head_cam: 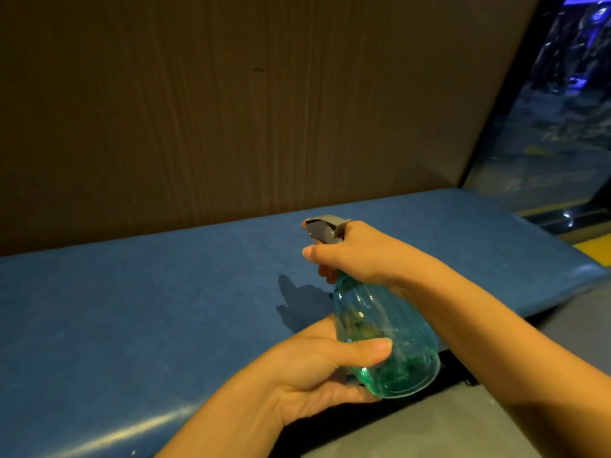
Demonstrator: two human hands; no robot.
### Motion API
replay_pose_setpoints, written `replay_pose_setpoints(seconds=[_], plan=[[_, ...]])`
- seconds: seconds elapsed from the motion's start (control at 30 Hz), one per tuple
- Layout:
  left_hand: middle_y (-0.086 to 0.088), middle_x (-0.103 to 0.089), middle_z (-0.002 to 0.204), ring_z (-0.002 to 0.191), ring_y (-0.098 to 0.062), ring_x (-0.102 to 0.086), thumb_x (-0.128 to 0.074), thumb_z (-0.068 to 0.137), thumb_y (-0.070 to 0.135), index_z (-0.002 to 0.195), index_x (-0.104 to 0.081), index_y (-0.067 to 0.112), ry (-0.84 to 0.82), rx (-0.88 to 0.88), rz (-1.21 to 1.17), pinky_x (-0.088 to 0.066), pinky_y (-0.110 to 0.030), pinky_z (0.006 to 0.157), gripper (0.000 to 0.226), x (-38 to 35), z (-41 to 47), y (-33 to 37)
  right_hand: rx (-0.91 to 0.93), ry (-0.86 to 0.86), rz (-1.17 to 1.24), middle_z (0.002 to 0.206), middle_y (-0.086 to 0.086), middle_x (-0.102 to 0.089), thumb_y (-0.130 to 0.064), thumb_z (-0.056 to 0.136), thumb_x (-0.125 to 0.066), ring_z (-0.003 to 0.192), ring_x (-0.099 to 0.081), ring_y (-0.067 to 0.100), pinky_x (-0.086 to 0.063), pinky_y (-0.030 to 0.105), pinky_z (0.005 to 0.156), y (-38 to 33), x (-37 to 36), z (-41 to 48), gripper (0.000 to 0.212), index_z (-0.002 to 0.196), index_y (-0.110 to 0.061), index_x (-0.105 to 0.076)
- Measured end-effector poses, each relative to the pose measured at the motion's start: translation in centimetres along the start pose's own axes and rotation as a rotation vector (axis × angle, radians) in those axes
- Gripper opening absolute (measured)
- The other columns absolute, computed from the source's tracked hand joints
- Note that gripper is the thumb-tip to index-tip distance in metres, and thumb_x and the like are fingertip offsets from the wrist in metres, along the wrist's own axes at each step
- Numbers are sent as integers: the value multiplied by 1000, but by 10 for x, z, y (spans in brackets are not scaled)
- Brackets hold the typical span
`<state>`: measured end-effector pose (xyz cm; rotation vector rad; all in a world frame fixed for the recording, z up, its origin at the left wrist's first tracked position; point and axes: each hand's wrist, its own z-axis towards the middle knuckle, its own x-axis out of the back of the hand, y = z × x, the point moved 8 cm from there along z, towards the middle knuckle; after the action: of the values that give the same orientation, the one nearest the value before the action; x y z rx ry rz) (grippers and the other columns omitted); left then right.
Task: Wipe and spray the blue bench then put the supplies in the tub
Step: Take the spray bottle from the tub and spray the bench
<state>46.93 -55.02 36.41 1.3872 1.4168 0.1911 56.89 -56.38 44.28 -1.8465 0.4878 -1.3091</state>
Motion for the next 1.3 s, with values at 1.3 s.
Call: replay_pose_setpoints(seconds=[1.3], plan=[[-12,-63,130,126,-33,-55,-64,72,5,115,-67,18,-193,239,210,-37,-54,108,45,-44,41,-29,-215,135,101,77,12,-66,-23,82,-58,74,-59,26,-53,45,77,86,53,-39,17,69,-11,-58]])
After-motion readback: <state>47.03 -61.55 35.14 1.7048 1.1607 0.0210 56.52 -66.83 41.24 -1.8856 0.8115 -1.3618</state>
